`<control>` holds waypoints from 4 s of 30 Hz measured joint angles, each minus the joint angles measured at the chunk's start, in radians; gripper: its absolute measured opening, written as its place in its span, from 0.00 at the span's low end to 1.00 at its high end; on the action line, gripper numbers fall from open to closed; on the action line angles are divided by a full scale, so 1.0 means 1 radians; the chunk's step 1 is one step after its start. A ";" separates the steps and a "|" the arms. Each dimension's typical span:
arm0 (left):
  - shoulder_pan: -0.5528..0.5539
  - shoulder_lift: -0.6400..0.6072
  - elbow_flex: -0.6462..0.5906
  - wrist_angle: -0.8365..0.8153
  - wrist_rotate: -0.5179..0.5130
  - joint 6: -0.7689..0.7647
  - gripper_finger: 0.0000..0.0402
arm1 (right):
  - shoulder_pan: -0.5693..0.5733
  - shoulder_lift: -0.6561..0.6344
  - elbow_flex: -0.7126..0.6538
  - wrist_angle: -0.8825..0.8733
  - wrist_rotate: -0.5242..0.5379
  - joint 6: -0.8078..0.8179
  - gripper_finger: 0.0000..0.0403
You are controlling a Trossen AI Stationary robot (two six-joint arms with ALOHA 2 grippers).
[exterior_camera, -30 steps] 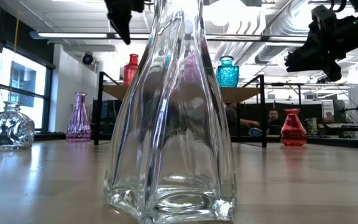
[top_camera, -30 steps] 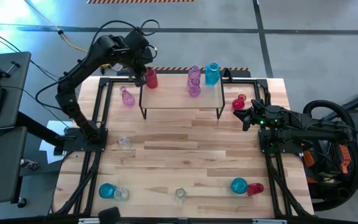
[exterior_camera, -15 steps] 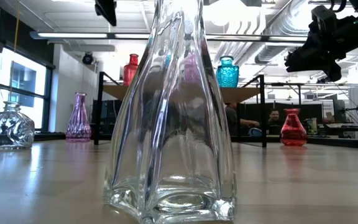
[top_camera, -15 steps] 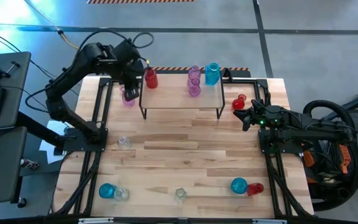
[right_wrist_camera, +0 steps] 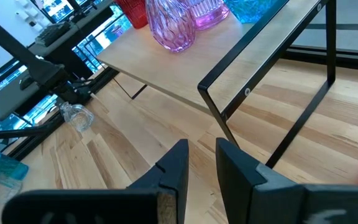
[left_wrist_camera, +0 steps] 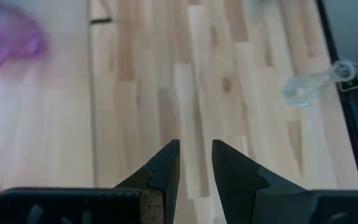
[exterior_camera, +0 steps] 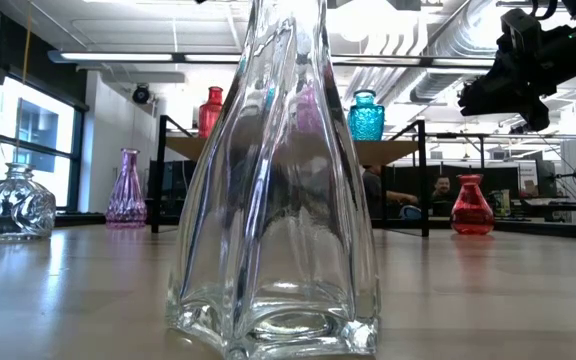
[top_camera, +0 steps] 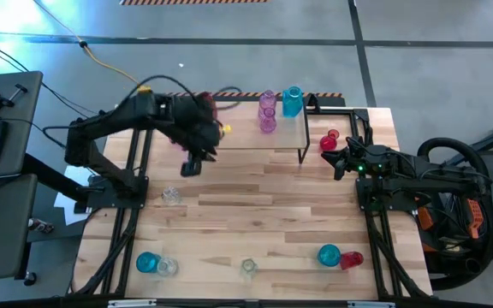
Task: Sort vases onto shelf
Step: Put the bottom right transparent vase on the shelf
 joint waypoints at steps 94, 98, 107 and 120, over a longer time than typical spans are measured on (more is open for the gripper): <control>-0.601 0.576 -0.003 0.491 -0.075 -0.480 0.07 | 0.000 0.015 0.000 -0.012 0.000 0.000 0.15; -0.594 0.574 -0.002 0.493 -0.078 -0.480 0.02 | 0.000 0.015 0.000 -0.012 0.000 0.000 0.15; -0.556 0.562 0.014 0.399 -0.069 -0.478 0.03 | 0.000 0.015 0.000 -0.012 0.000 0.000 0.15; -0.361 0.411 0.112 0.167 -0.114 -0.345 0.04 | 0.000 0.015 0.000 -0.020 0.000 0.000 0.15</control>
